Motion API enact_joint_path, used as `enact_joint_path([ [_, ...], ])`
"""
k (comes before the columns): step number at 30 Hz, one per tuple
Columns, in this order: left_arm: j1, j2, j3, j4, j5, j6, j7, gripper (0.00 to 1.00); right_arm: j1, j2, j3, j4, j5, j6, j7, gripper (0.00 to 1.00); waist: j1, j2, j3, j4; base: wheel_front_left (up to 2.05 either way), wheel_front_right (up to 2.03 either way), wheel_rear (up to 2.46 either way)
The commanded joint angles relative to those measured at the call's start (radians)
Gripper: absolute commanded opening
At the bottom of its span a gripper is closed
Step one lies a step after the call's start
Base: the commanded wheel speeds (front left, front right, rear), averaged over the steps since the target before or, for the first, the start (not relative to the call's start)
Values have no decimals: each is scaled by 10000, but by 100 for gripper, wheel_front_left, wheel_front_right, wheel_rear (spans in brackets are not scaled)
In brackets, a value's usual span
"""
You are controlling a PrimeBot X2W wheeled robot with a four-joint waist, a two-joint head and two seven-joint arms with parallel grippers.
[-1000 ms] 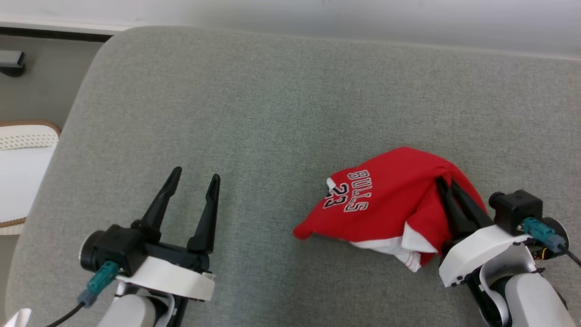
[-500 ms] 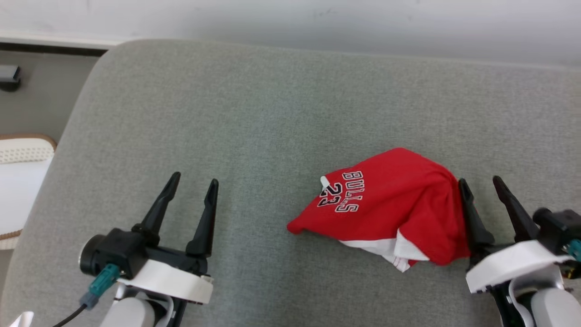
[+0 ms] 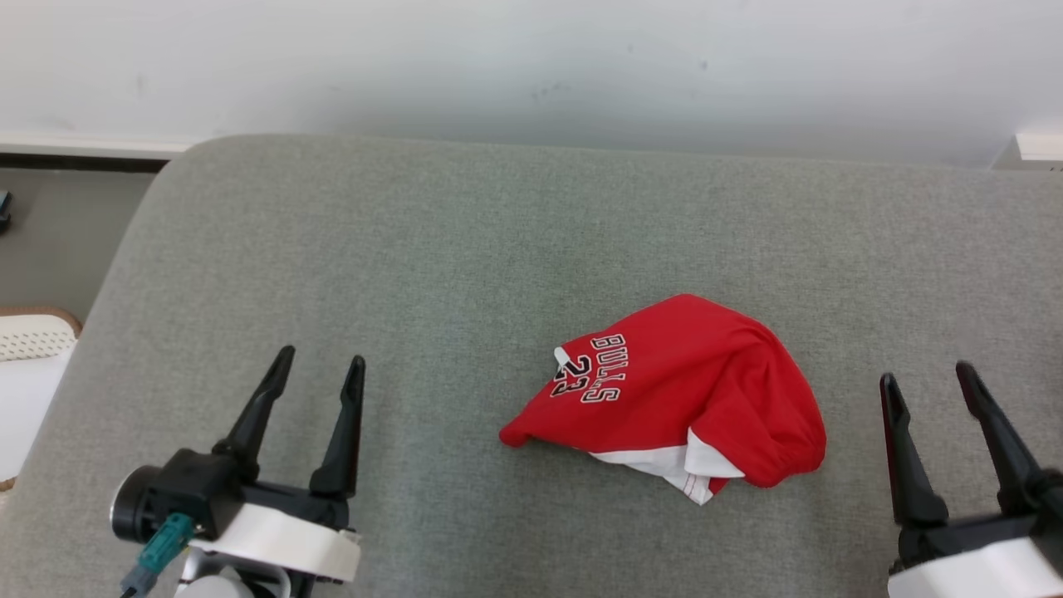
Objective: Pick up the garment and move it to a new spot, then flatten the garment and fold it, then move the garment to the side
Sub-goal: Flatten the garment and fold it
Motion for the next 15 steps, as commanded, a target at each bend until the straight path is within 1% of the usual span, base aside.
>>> enact_joint_path([
  [1,165,104,29,-55,111,63,1,100,343,34,-20,-193,-46,-30,54,100,0,-1,-82,-48,0,0,0],
  [7,403,154,62,-142,34,167,35,100,981,125,48,-527,309,-30,44,100,0,-1,-171,-142,0,0,0],
  [15,393,197,-1,-234,-38,197,107,100,944,132,47,-631,502,-30,88,100,0,-1,-150,-142,0,0,0],
])
